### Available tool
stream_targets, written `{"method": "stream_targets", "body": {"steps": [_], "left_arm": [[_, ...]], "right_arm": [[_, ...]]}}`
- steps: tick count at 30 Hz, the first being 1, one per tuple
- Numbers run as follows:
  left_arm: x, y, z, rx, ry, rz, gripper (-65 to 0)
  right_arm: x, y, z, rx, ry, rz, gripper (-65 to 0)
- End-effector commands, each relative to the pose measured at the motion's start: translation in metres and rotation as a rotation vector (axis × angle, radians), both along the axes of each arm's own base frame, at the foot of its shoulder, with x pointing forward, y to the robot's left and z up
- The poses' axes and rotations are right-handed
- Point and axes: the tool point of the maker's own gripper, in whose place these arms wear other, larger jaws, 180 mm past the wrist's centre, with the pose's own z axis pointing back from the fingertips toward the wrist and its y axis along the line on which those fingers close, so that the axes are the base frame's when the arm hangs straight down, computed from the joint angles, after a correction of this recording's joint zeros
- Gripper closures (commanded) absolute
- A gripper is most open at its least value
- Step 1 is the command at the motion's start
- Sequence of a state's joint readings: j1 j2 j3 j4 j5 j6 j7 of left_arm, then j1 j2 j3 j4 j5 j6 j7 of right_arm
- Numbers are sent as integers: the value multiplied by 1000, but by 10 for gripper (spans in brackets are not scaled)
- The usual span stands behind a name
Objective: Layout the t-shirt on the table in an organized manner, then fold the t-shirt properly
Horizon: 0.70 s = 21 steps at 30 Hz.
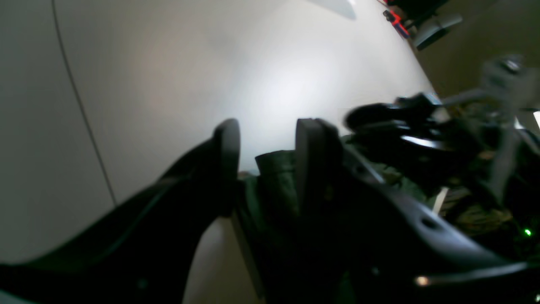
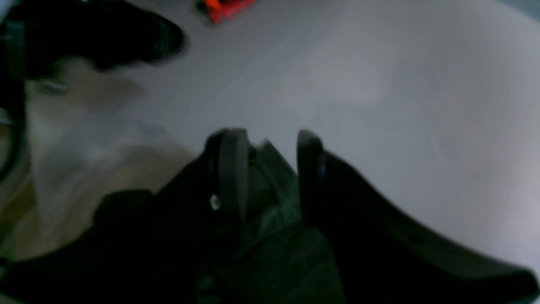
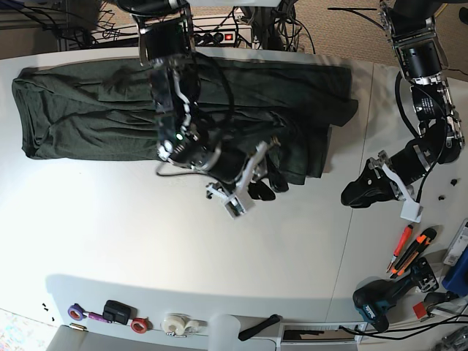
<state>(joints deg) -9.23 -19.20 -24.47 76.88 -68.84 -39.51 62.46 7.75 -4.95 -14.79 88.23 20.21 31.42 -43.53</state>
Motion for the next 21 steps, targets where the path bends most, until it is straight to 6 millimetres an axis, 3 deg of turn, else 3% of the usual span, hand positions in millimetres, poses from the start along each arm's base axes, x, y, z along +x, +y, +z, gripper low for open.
{"method": "stream_targets", "body": {"steps": [1,8,10,12,16,21], "left_arm": [[9,5,21,-16,-68,14,-208],[9,5,20,-14,-68,14,-208],[9,6,20,-12,-67,15,-208],[9,6,20,-13,-67,15,-208],[10,6,22,-18,-74,21,-208],[10,7,20,-9,-71,21,-208]], "right_arm": [[9,8,14,37,-34,7,-202],[8,10,-25,-28,90,38,-192],[4,10,-29,-47,106,58,-102],[2,13,-28,-38,101,77,0],[-5,24,-13,33,79,138,0],[-29,40,12,99,54,244,0]]}}
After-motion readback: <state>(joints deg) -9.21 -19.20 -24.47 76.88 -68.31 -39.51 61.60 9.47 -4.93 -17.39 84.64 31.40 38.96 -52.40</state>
